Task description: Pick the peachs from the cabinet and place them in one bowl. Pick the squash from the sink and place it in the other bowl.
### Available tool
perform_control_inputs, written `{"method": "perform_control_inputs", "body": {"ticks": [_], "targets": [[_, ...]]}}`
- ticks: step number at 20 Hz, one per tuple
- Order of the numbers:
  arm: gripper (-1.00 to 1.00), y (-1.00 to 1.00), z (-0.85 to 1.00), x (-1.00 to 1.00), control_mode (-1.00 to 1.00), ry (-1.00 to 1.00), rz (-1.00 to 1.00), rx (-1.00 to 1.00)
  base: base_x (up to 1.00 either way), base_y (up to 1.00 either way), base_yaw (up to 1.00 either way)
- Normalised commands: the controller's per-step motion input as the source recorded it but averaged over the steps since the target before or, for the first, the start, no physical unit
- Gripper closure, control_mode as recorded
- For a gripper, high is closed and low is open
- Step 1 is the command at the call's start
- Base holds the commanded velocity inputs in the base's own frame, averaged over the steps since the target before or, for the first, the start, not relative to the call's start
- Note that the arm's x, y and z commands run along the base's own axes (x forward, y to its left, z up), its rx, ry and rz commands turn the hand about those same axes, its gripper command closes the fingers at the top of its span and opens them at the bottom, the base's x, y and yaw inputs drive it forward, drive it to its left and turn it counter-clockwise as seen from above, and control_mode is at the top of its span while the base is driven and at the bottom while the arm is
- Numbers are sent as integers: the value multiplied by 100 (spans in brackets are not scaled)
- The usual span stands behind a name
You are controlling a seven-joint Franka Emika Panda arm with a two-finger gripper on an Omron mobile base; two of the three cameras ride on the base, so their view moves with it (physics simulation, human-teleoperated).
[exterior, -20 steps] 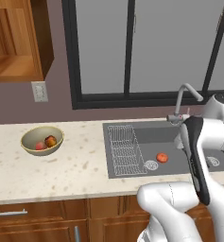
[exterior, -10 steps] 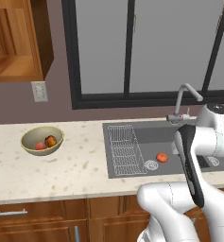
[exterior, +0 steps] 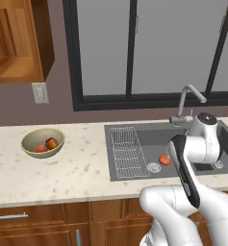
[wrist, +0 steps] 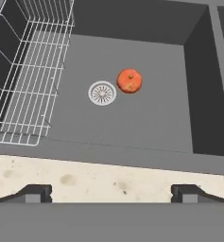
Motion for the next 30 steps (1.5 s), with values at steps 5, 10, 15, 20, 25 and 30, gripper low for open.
{"method": "perform_control_inputs", "body": {"ticks": [5, 10, 15, 20, 25, 30], "targets": [[-100, 0, -6, 78, -100, 0, 0, 0, 0, 0, 0], [-100, -14, 0, 74, -100, 0, 0, 0, 0, 0, 0], [-100, -30, 0, 38, -100, 0, 1, 0, 0, 0, 0], [-100, -39, 0, 28, -100, 0, 0, 0, 0, 0, 0], [-100, -3, -20, 31, -100, 0, 0, 0, 0, 0, 0], [-100, 0, -29, 15, -100, 0, 0, 0, 0, 0, 0]]}}
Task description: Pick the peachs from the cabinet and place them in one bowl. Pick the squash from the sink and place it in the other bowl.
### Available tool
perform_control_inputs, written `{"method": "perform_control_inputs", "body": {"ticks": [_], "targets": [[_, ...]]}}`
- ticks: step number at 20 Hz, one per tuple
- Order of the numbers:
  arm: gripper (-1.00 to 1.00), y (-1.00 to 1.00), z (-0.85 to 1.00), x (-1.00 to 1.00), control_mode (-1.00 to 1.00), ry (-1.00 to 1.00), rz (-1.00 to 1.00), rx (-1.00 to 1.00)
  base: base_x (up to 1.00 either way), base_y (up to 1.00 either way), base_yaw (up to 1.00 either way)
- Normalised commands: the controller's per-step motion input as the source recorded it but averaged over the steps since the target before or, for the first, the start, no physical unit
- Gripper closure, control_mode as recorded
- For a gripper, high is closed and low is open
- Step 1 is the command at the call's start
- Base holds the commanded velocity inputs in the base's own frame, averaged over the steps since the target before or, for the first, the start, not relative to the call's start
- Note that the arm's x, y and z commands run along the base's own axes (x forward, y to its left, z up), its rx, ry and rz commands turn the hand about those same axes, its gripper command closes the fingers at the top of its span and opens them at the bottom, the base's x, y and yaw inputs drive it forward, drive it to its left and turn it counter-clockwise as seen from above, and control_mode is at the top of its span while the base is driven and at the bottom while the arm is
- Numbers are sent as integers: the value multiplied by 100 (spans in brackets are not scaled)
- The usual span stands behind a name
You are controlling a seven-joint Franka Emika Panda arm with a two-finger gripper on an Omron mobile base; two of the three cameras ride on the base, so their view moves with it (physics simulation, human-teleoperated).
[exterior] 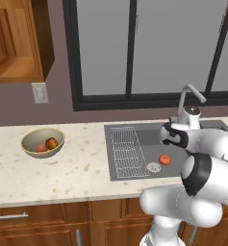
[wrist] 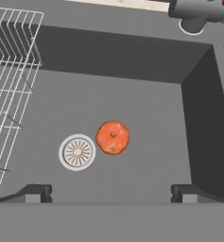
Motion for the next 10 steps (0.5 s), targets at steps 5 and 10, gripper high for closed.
{"method": "perform_control_inputs", "body": {"ticks": [5, 10], "targets": [[-100, 0, -35, 14, -100, 0, 0, 0, 0, 0, 0], [-100, 0, -51, 10, -100, 0, 0, 0, 0, 0, 0]]}}
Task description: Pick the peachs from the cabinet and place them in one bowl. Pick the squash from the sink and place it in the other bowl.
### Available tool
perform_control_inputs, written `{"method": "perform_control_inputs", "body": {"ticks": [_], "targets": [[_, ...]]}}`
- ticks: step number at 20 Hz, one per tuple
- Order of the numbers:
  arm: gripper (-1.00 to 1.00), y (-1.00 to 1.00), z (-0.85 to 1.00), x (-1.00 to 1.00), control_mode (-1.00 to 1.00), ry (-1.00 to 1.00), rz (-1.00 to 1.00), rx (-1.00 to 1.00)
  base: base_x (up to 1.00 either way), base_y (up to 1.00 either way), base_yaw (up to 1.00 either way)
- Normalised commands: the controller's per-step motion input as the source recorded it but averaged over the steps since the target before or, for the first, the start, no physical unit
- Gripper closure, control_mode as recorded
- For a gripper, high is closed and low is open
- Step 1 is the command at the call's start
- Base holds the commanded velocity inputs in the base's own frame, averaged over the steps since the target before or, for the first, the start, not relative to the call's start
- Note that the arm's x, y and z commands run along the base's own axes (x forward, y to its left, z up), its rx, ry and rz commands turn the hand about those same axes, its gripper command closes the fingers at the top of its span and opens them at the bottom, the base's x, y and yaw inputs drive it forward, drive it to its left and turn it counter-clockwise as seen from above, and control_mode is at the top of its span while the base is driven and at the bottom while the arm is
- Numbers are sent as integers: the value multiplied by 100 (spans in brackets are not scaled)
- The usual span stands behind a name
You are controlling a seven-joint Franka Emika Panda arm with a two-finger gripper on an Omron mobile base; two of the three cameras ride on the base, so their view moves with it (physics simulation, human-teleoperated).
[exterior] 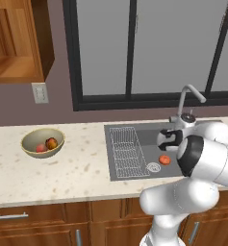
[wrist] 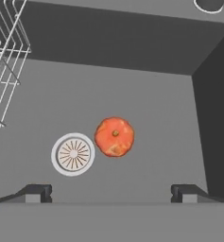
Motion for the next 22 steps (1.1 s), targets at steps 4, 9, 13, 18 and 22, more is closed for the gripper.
{"method": "perform_control_inputs", "body": {"ticks": [4, 9, 13, 18, 22], "targets": [[-100, 0, -48, 1, -100, 0, 0, 0, 0, 0, 0], [-100, 0, -40, 2, -100, 0, 0, 0, 0, 0, 0], [-100, -2, -29, 6, -100, 0, 0, 0, 0, 0, 0], [-100, -2, -6, 10, -100, 0, 0, 0, 0, 0, 0], [-100, -8, 0, 20, -100, 0, 0, 0, 0, 0, 0]]}}
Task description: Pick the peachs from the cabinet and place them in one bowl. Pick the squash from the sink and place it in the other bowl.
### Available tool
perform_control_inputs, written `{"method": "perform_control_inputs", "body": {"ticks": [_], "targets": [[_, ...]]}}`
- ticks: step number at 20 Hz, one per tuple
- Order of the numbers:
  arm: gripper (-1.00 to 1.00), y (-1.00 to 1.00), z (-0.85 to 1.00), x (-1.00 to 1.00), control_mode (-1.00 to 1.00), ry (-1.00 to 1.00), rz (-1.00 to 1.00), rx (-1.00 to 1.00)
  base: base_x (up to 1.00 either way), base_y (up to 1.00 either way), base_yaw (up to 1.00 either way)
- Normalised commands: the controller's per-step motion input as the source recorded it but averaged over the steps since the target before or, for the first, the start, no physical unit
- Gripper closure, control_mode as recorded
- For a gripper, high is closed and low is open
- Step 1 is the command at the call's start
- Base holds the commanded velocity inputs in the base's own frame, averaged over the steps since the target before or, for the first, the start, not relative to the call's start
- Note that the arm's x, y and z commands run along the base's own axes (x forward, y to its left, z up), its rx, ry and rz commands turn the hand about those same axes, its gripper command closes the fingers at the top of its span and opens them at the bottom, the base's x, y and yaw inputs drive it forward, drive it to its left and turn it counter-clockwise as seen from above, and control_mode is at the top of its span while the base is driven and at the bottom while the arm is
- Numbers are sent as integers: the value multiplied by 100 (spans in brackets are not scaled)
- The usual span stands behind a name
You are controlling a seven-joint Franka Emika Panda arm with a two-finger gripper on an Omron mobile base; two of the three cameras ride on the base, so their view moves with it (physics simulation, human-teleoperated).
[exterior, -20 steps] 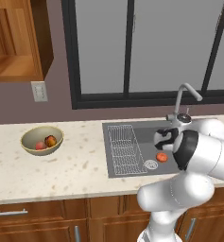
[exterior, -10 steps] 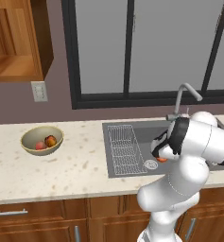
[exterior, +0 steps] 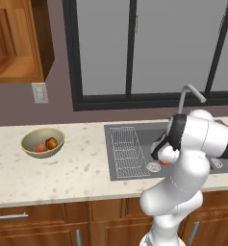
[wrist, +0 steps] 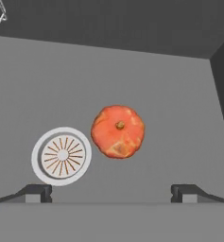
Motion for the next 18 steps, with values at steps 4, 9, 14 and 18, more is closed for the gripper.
{"method": "perform_control_inputs", "body": {"ticks": [4, 9, 14, 18], "targets": [[-100, -4, 0, 32, -100, 0, 0, 0, 0, 0, 0], [-100, -6, 0, 31, -100, 0, 0, 0, 0, 0, 0], [-100, -13, -10, 7, -100, 0, 0, 0, 0, 0, 0], [-100, -14, -24, 10, -100, 0, 0, 0, 0, 0, 0]]}}
